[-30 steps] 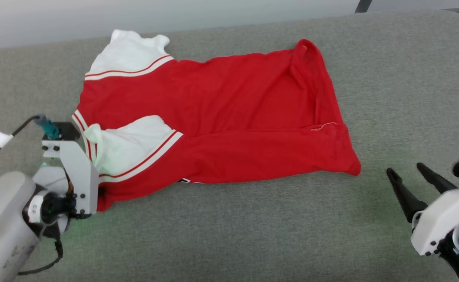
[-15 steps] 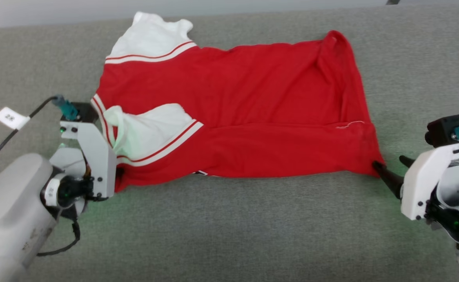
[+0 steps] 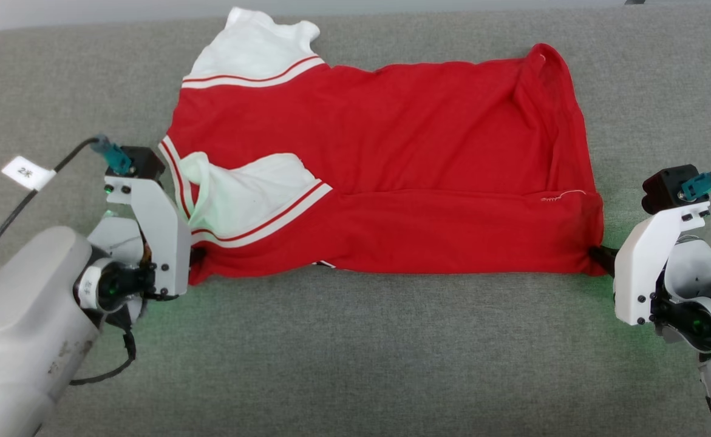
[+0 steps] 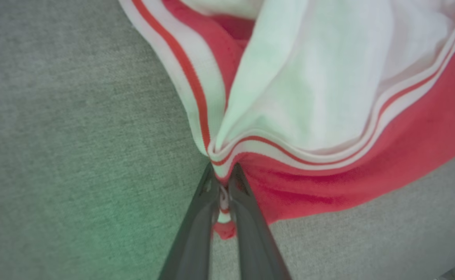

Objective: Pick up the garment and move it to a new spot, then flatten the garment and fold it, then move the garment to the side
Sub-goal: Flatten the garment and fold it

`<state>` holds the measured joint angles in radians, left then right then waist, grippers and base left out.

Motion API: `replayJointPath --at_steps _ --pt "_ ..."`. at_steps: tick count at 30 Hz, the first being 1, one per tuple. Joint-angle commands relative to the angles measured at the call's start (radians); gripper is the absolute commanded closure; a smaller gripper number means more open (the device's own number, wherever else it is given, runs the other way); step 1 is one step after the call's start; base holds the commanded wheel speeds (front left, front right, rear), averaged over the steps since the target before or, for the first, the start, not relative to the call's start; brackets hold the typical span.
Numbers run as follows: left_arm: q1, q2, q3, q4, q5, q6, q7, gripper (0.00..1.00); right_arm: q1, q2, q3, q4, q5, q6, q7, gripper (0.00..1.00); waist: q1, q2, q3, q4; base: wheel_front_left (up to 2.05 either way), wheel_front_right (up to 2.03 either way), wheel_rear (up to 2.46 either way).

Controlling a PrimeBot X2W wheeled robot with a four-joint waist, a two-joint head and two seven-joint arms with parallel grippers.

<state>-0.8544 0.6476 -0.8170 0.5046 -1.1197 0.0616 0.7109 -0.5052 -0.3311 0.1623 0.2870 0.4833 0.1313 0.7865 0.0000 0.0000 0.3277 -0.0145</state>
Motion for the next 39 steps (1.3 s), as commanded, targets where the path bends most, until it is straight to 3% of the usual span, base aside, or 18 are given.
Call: replayJointPath --at_steps 1,9,18,25,32,39 --pt "0.014 -0.002 -0.009 0.023 0.0 0.003 -0.004 1.0 -0.003 -0.002 0.006 0.015 -0.001 -0.001 -0.001 1.0 0.0 0.0 -0.003 0.001 0.0 0.0 0.0" --pt "0.02 0.007 -0.008 0.014 -0.015 0.004 0.02 1.0 -0.005 -0.035 0.022 0.001 0.025 -0.001 0.005 1.0 0.0 0.0 -0.033 0.005 0.0 0.0 0.0" --pt "0.046 0.037 -0.012 -0.054 -0.029 0.048 0.067 1.0 0.033 -0.086 0.06 -0.055 0.06 -0.001 0.065 1.0 0.0 0.0 -0.081 0.014 0.0 0.0 0.0" --pt "0.075 0.08 -0.014 -0.148 -0.039 0.106 0.112 1.0 0.077 -0.129 0.069 -0.122 0.098 -0.001 0.139 1.0 0.0 0.0 -0.106 0.022 0.0 0.0 0.0" --pt "0.123 0.141 -0.02 -0.269 -0.057 0.203 0.189 1.0 0.143 -0.17 0.044 -0.187 0.124 -0.001 0.227 1.0 0.0 0.0 -0.114 0.026 0.0 0.0 0.0" --pt "0.18 0.183 -0.02 -0.368 -0.071 0.267 0.206 1.0 0.201 -0.169 -0.001 -0.234 0.12 -0.001 0.262 1.0 0.0 0.0 -0.103 0.024 0.0 0.0 0.0"
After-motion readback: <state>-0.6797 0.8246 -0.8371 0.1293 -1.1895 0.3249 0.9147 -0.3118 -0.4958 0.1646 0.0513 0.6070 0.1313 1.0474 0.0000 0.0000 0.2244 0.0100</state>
